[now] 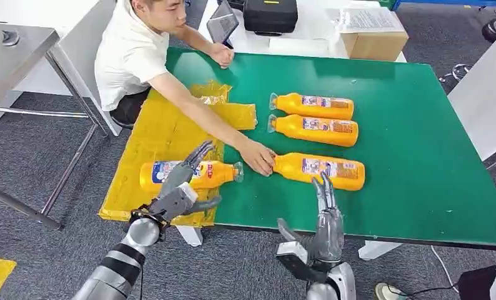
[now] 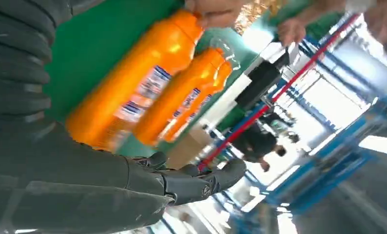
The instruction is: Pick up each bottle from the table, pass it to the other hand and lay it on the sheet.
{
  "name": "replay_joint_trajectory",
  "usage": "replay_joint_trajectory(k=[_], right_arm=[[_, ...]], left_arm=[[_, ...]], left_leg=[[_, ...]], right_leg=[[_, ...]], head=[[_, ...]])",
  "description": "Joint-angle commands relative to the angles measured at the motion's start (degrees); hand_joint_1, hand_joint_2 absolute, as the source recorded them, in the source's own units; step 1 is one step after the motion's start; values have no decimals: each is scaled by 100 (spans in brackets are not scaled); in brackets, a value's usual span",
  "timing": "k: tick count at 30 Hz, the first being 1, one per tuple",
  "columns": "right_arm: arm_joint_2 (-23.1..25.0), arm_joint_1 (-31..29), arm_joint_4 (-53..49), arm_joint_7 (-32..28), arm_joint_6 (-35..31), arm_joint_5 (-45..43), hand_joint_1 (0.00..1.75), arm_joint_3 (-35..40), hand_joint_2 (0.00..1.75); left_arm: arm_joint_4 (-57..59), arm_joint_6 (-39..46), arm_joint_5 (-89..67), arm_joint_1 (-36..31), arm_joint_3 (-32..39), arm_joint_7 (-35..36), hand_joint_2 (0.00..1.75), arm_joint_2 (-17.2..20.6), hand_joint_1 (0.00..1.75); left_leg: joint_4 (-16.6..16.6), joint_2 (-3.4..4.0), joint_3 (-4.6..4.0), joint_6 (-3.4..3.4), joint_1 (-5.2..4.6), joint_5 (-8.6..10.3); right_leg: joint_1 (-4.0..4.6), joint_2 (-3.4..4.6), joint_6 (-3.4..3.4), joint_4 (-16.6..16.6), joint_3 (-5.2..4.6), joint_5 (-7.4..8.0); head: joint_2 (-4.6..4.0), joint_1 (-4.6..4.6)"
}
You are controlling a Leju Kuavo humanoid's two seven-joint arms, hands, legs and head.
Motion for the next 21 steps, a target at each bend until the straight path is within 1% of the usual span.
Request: replay_joint_trajectory(k=[1, 2, 3, 4, 5, 6, 9, 10, 11, 12, 13, 14, 15, 17, 18, 19, 20, 21], right_arm=[[282, -213, 406, 0, -20, 2448, 0, -2093, 175], [262, -239, 426, 69, -20, 2625, 0, -2205, 175], [131, -292, 547, 428, -20, 3084, 0, -2271, 175], [-17, -319, 634, 775, -20, 3428, 0, -2185, 175], [-379, -408, 802, 1322, -20, 3508, 0, -1875, 175], [-603, -502, 1034, 1626, -20, 3484, 0, -1738, 175], [-603, -502, 1034, 1626, -20, 3484, 0, -1738, 175], [-742, -568, 1115, 1844, -20, 3642, 0, -1652, 175], [-950, -630, 1291, 2315, -20, 3797, 0, -1399, 175], [-1018, -680, 1367, 2364, -20, 3743, 0, -1342, 175], [-1202, -794, 1572, 2607, -20, 3663, 0, -1155, 175], [-1306, -892, 1756, 2744, -20, 3658, 0, -1029, 175], [-1390, -1083, 2115, 2855, -20, 3475, 0, -940, 175], [-1417, -1151, 2233, 2889, -20, 3461, 0, -914, 175], [-1474, -1461, 2914, 3049, -20, 3344, 0, -846, 175], [-1563, -1678, 3354, 3268, -20, 3323, 0, -686, 175], [-1622, -1816, 3609, 3401, -13, 3243, 0, -596, 175], [-1666, -1867, 3575, 3509, -20, 3277, 0, -561, 175]], left_arm=[[-1777, 1528, -382, 765, -1574, -37, 175, -149, 0], [-1771, 1563, -347, 801, -1634, -45, 175, -178, 0], [-1737, 1651, -289, 873, -1744, -59, 175, -232, 0], [-1706, 1728, -292, 921, -1799, -76, 175, -262, 0], [-1585, 1833, -321, 978, -1958, -84, 175, -292, 0], [-1467, 1800, -67, 1038, -2008, -45, 175, -351, 0], [-1467, 1800, -67, 1038, -2008, -45, 175, -351, 0], [-1364, 1787, 82, 1057, -1989, -56, 175, -370, 0], [-1289, 1789, 261, 1045, -1972, -58, 175, -398, 0], [-1274, 1792, 286, 1046, -1979, -65, 175, -401, 0], [-1254, 1867, 372, 1040, -2002, -136, 175, -411, 0], [-1253, 1890, 407, 1025, -2034, -149, 175, -406, 0], [-1252, 1869, 468, 988, -2086, -135, 175, -385, 0], [-1251, 1878, 477, 976, -2091, -133, 175, -390, 0], [-1239, 1890, 485, 931, -2122, -138, 175, -397, 0], [-1227, 1930, 494, 908, -2143, -129, 175, -400, 0], [-1204, 1996, 448, 878, -2172, -108, 175, -399, 0], [-1188, 1996, 445, 852, -2200, -95, 175, -400, 0]], left_leg=[[3, -9, 14, -3, 0, -12], [2, -10, 29, -5, 0, -19], [-7, -15, 15, -2, -3, -5], [-5, -14, 8, -1, -3, -4], [-7, -8, 7, 0, -5, -4], [-10, -5, 26, -2, -6, -11], [-7, 2, 13, 0, -9, -8], [-9, 1, 23, -1, -12, -12], [-7, 2, 16, 0, -14, -9], [-5, 5, 9, 1, -11, -8], [-11, 9, 26, -2, -12, -11], [-10, 11, 18, -1, -13, -8], [-12, 11, 29, -4, -12, -11], [-9, 10, 15, 0, -12, -6], [-8, 13, 28, -2, -9, -12], [-8, 19, 22, 0, -9, -9], [-9, 22, 23, 2, -10, -8], [-8, 25, 30, -1, -9, -12]], right_leg=[[0, -7, -3, 1, 18, -12], [0, -7, -6, -2, 34, -19], [-2, -14, -3, -10, 23, -8], [-2, -10, -2, -10, 16, -5], [-3, -4, -1, -13, 13, -2], [-3, 0, -4, -16, 31, -6], [-5, 6, -2, -15, 19, 0], [-8, 7, -3, -16, 29, -3], [-10, 7, -2, -15, 21, -1], [-7, 9, -1, -15, 15, 2], [-8, 14, -4, -19, 29, -1], [-9, 15, -2, -17, 18, 3], [-8, 15, -5, -19, 29, 0], [-8, 12, 0, -16, 16, 5], [-5, 16, -3, -19, 30, 2], [-5, 21, -2, -18, 23, 5], [-6, 24, 0, -18, 22, 7], [-5, 27, -2, -19, 30, 6]], head=[[0, -4], [0, -4], [0, 0], [0, -2], [0, -4], [0, -4], [0, -4], [0, -4], [0, -2], [0, 0], [0, -4], [0, -4], [0, -6], [0, -7], [0, -4], [0, -7], [0, -7], [0, -2]])
